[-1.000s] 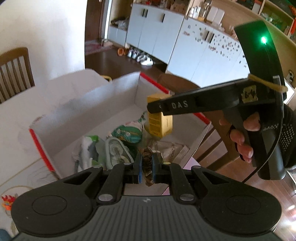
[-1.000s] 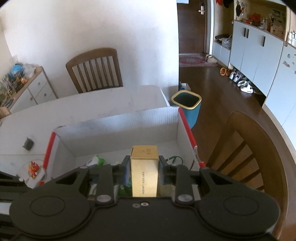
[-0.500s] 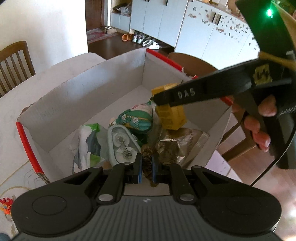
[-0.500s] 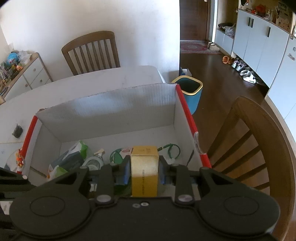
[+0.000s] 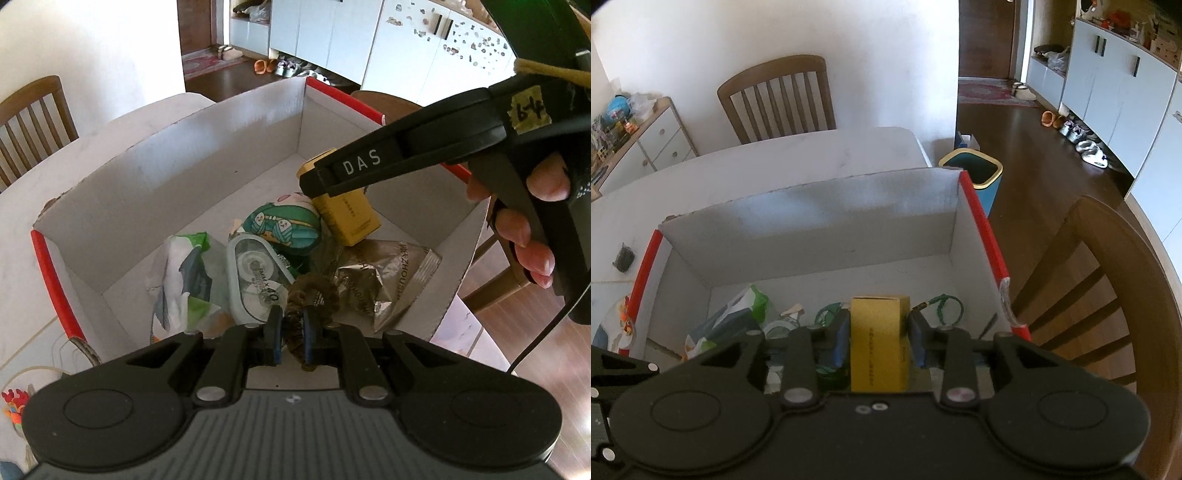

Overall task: Organize objects
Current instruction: 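Lower both grippers into the red box and open them to release, then move the left gripper to the dark bag while the right approaches the red plush keychain, then grasp the dark bag with the left gripper while the right grasps the red plush keychain, then carry the dark bag with the left gripper while the right carries the plush over the red box, then lower both grippers into the red box and open them to release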

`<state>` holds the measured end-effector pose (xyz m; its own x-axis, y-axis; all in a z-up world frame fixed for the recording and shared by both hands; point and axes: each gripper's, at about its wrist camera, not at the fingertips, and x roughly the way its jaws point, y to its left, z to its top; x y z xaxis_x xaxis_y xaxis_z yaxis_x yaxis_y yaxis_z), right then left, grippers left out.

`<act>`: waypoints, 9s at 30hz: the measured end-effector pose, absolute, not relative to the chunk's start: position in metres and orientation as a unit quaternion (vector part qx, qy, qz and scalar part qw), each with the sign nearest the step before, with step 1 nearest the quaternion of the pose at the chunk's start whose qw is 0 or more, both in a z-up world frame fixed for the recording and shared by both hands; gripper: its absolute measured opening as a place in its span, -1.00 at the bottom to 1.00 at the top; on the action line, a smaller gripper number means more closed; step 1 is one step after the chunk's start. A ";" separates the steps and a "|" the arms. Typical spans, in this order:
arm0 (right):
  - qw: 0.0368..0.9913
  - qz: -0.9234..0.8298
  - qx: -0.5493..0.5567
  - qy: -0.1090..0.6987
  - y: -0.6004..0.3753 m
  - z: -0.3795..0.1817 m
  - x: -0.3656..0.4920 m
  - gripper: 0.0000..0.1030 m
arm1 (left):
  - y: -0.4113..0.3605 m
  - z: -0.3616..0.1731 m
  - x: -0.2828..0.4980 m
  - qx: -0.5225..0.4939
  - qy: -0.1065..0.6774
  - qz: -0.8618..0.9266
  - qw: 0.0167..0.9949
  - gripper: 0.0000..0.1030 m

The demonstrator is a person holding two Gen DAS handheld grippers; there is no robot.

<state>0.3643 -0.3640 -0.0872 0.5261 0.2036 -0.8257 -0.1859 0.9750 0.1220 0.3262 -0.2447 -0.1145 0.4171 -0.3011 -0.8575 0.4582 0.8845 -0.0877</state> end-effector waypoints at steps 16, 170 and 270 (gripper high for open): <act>0.870 0.121 -0.002 0.478 -0.359 -0.084 0.356 0.07 | -0.234 -0.111 0.320 0.060 0.486 -0.216 0.845 -0.76; 0.877 0.160 -0.013 0.452 -0.037 -0.141 0.304 -0.34 | 0.121 -0.165 0.347 0.010 0.394 -0.076 0.916 -0.15; 0.884 0.163 -0.106 0.425 -0.333 -0.087 0.287 -0.32 | -0.239 -0.120 0.365 0.087 0.486 -0.180 0.851 -0.14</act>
